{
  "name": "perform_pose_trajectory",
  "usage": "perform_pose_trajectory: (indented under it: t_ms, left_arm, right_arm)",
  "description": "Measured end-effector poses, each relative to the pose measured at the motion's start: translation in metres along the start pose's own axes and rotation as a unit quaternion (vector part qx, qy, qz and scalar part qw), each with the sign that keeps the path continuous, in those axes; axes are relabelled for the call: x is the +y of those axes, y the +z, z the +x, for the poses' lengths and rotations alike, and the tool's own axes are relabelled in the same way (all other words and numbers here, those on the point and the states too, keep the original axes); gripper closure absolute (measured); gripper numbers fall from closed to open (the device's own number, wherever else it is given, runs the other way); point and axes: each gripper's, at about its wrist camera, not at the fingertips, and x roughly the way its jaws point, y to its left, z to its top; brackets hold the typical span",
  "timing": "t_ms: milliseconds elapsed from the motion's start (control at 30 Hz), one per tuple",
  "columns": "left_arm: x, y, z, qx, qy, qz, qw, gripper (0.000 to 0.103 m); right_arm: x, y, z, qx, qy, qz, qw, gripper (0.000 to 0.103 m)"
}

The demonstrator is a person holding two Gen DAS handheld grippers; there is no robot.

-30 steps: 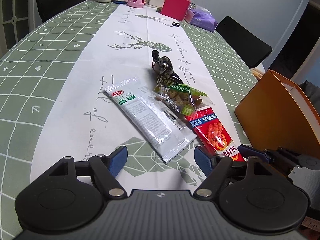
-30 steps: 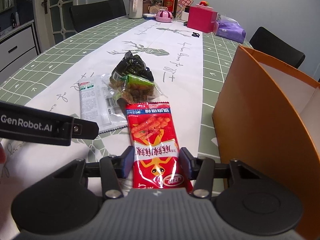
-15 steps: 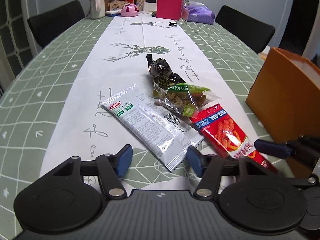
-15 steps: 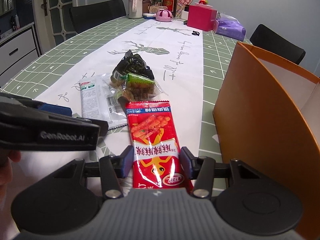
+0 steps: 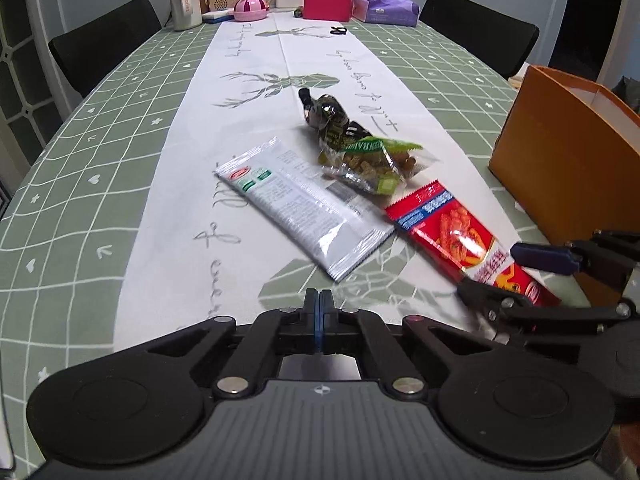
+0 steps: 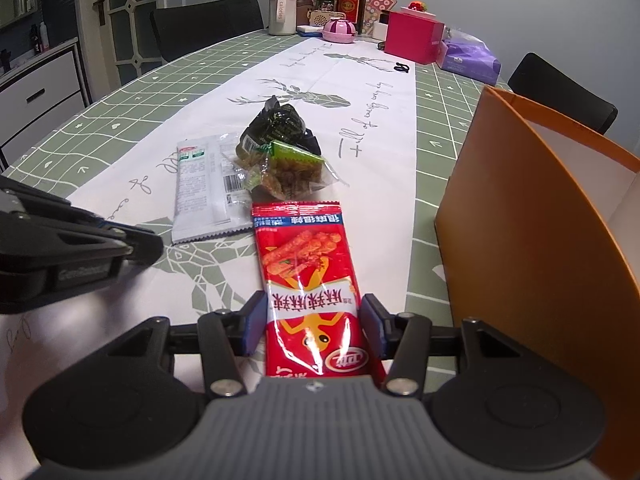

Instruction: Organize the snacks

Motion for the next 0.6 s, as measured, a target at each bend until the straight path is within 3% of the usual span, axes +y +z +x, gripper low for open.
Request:
perform_pose_trajectory:
  t_ms: [167,267,333,400,467,533,600]
  left_arm:
    - [0.016,-0.011,-0.012,0.022,0.001,0.000,0.9998,0.103]
    - [0.027,-0.013,-0.015,0.015,-0.023,-0.034,0.9990,0.099]
    - [0.031,-0.010,-0.016,0.008,-0.037,-0.063,0.9973,0.086]
    - [0.029,-0.005,-0.017,-0.004,-0.046,-0.071,0.9964,0.055]
    - [0.024,0.002,-0.016,-0.015,-0.048,-0.073,0.9961,0.039]
    - [0.019,0.009,-0.013,-0.018,-0.049,-0.079,0.9955,0.036]
    - [0.016,0.016,-0.009,-0.019,-0.045,-0.095,0.9943,0.026]
  right_arm:
    - [0.001,-0.002,-0.002,0.001,-0.003,0.004,1.000,0.053]
    - [0.001,-0.001,-0.002,0.002,-0.008,0.010,1.000,0.055]
    - [0.002,0.001,-0.003,0.001,-0.011,0.009,1.000,0.056]
    - [-0.001,0.003,-0.002,0.002,-0.013,0.014,1.000,0.058]
    - [-0.006,0.007,0.000,0.003,-0.020,0.024,1.000,0.061]
    - [-0.012,0.011,0.001,0.002,-0.028,0.038,0.999,0.062]
    - [-0.016,0.016,0.003,-0.002,-0.036,0.048,0.998,0.063]
